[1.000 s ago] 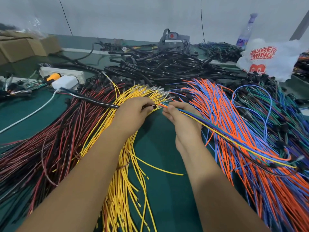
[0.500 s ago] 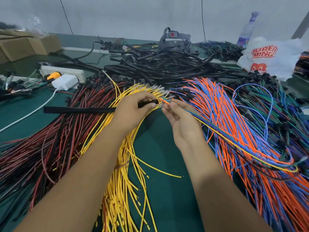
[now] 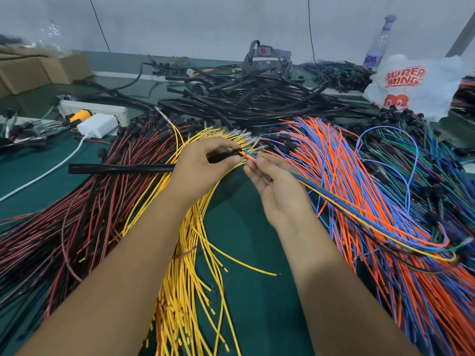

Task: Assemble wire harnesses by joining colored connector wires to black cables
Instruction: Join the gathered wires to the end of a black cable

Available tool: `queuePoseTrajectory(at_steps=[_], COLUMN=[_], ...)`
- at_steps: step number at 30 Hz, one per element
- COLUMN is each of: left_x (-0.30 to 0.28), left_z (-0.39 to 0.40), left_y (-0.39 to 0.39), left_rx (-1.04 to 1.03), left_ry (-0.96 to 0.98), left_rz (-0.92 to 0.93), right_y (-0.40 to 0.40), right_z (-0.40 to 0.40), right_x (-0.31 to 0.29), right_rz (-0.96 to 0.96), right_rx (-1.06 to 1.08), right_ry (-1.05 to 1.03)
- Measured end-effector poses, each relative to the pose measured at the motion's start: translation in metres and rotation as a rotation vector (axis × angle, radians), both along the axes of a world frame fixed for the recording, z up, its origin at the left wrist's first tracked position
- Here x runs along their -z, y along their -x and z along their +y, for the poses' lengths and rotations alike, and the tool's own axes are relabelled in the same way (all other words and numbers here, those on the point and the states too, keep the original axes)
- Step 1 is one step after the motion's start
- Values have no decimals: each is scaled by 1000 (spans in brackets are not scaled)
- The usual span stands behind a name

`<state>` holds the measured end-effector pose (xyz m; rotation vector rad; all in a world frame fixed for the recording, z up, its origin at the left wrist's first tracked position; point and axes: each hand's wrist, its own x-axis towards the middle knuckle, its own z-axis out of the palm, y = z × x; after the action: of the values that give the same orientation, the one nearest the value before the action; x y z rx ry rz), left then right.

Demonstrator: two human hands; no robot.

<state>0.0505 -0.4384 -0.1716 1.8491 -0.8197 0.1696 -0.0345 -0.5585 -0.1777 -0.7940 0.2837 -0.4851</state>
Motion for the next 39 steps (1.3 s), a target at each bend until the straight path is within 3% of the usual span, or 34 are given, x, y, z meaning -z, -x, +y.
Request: queuePoseTrajectory(at_steps=[10, 23, 30, 33, 39], left_x=[-2, -8, -8, -6, 1], left_z=[2, 4, 3, 3, 2], left_y=[4, 4, 4, 2, -3], left_rx=[-25, 133, 174, 151, 18], left_ry=[-34, 77, 116, 112, 54], left_rz=[-60, 66, 102, 95, 38], right_y=[1, 0, 1, 0, -2], right_z=[0, -8, -9, -7, -2], right_x=[4, 1, -1, 0, 4], right_rz=[110, 62, 85, 95, 152], right_rx=[90, -56, -59, -13, 115], right_ry=[425, -28, -38, 81, 634])
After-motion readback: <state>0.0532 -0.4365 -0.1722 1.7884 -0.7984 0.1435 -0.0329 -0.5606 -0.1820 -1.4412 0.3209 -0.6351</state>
